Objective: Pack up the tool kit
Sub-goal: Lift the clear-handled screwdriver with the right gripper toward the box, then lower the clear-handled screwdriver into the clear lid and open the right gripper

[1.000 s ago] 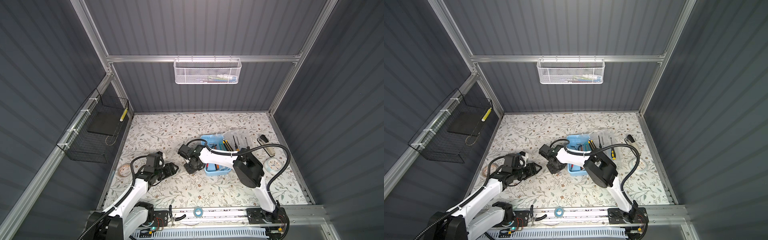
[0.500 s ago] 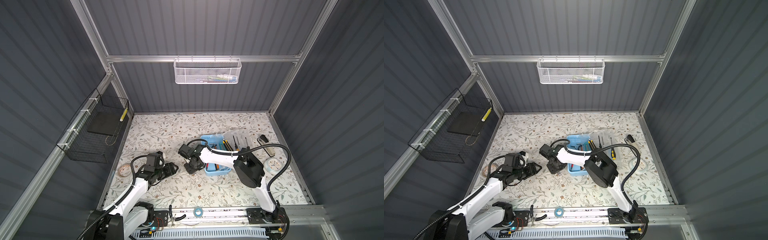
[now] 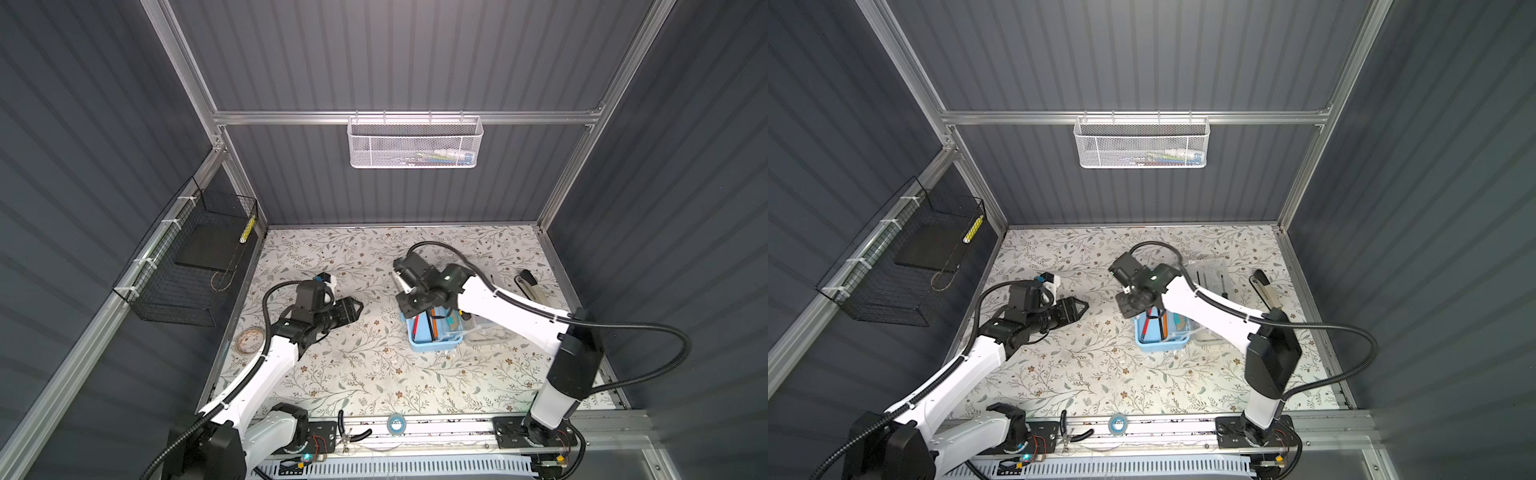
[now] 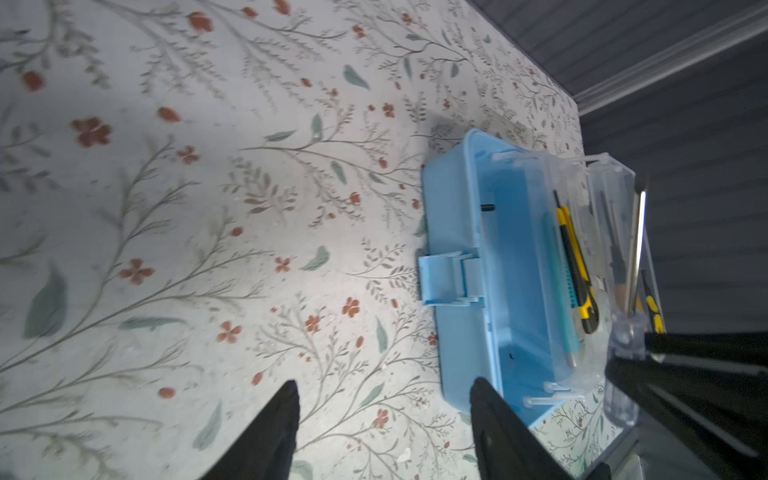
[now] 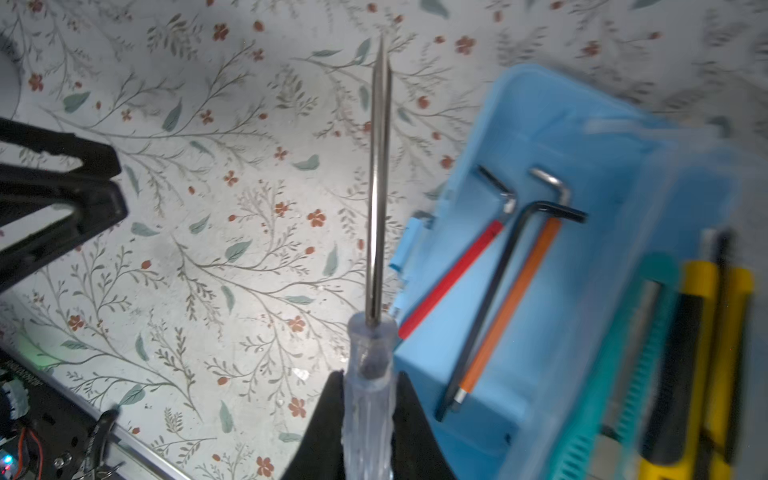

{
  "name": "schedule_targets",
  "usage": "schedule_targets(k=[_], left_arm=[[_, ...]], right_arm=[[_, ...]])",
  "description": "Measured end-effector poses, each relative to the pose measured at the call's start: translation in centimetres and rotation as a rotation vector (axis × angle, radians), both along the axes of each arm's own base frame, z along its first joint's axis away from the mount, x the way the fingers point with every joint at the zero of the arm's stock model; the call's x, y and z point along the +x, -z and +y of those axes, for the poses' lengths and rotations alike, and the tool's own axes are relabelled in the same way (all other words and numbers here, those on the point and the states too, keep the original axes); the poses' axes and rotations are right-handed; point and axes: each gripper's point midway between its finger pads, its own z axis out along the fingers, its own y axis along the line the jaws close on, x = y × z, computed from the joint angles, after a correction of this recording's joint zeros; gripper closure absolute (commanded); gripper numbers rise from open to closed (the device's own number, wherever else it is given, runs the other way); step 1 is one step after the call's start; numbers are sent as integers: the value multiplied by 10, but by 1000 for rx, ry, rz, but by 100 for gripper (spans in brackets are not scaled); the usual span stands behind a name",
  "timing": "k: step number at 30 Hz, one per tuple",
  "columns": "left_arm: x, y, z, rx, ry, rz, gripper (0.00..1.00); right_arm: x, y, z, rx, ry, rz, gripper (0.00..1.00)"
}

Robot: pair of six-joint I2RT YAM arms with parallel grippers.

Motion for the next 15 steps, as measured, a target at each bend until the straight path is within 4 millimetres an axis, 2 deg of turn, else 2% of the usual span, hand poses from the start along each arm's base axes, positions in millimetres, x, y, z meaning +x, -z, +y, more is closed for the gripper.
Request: schedule_targets(k=[3, 7, 10, 13, 15], left_arm=[[6, -14, -30, 7, 69, -43, 34], [13, -1, -43, 25, 87, -31, 34], [15, 11, -49, 54, 93, -9, 34], [17, 13, -58, 71, 113, -11, 34], [20, 12, -64, 74, 124, -19, 34]], right_arm=[[12, -11, -57, -36, 115, -38, 100], [14, -17, -130, -100, 262, -69, 100], [10, -17, -171, -135, 348, -80, 100], [7, -9, -199, -170, 408, -68, 100], [6, -1, -211, -194, 427, -51, 100]])
